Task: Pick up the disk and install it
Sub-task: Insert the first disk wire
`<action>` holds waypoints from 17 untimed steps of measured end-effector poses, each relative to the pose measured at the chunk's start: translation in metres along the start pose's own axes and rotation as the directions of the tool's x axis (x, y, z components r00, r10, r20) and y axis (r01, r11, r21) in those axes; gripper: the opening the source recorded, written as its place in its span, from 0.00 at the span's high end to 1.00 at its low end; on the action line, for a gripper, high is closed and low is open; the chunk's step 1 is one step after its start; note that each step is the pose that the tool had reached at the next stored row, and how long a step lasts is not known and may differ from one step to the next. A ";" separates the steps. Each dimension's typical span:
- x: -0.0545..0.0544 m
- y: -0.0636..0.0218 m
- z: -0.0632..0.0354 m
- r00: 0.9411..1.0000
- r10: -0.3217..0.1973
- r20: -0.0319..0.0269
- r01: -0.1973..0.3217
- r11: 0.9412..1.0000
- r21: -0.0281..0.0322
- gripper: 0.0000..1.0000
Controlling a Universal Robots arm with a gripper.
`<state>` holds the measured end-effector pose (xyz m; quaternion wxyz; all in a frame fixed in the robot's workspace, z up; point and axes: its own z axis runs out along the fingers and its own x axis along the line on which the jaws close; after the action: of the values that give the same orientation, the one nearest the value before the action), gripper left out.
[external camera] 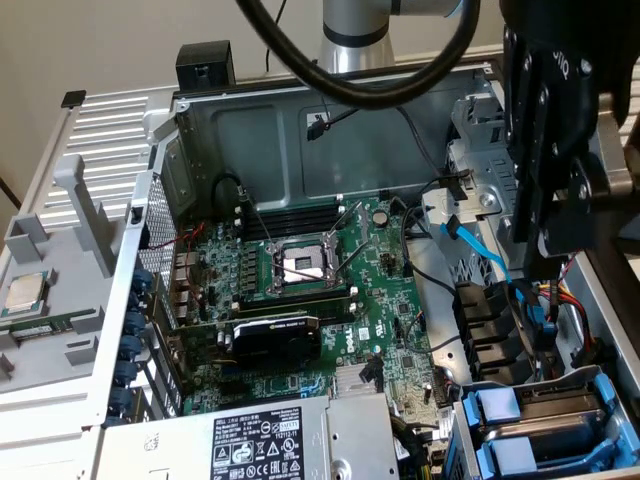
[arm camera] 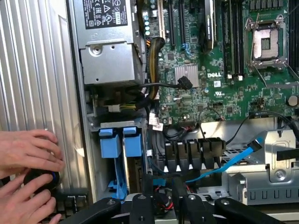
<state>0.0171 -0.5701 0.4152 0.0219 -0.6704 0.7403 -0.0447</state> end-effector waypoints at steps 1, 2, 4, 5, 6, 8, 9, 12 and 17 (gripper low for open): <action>-0.001 -0.0006 0.0003 1.000 0.002 0.000 -0.002 1.000 0.000 0.62; -0.001 -0.0015 0.0006 1.000 0.004 0.000 -0.004 1.000 0.001 0.62; -0.002 -0.0034 0.0014 1.000 0.008 0.000 -0.008 1.000 0.001 0.51; -0.003 -0.0043 0.0017 1.000 0.009 -0.001 -0.009 1.000 0.002 0.45; -0.003 -0.0052 0.0021 1.000 0.011 -0.001 -0.011 1.000 0.002 0.39; -0.004 -0.0070 0.0033 1.000 0.016 -0.001 -0.016 1.000 0.002 0.33; -0.004 -0.0077 0.0038 1.000 0.018 -0.001 -0.018 1.000 0.002 0.27; -0.004 -0.0093 0.0057 1.000 0.029 0.002 -0.029 1.000 0.002 0.21; -0.005 -0.0134 0.0095 0.999 0.047 0.008 -0.047 0.999 0.000 0.21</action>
<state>0.0317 -0.5668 0.4069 0.0260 -0.6528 0.7559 -0.0417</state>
